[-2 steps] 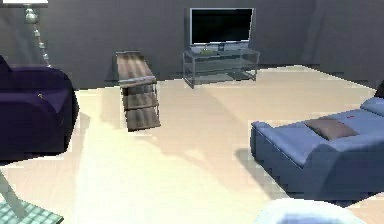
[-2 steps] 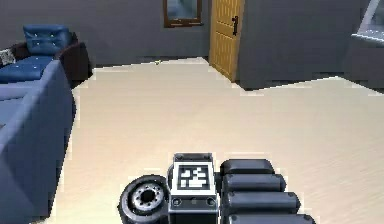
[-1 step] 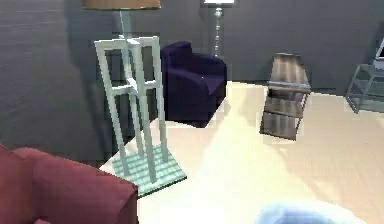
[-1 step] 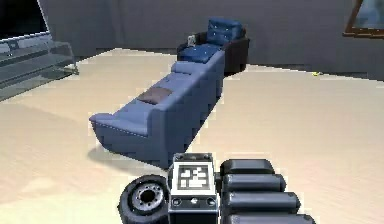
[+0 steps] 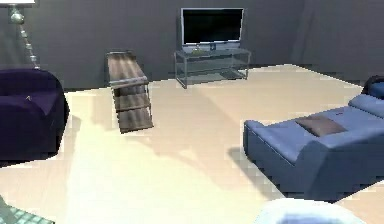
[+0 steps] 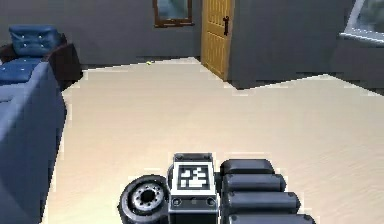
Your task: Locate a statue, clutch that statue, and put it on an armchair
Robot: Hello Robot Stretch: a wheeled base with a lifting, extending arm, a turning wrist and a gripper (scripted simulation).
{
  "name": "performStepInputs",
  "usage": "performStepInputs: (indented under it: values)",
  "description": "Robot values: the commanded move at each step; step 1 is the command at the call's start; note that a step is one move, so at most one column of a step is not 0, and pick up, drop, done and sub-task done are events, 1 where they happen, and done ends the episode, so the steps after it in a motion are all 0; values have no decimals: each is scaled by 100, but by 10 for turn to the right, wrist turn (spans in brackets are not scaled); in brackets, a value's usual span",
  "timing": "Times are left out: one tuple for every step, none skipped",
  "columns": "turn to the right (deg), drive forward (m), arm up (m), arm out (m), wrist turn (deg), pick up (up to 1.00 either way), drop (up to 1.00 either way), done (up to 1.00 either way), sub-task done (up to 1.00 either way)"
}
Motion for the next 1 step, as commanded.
performStepInputs:
  values:
    - [450,0,0,0,0,0,0,0,0]
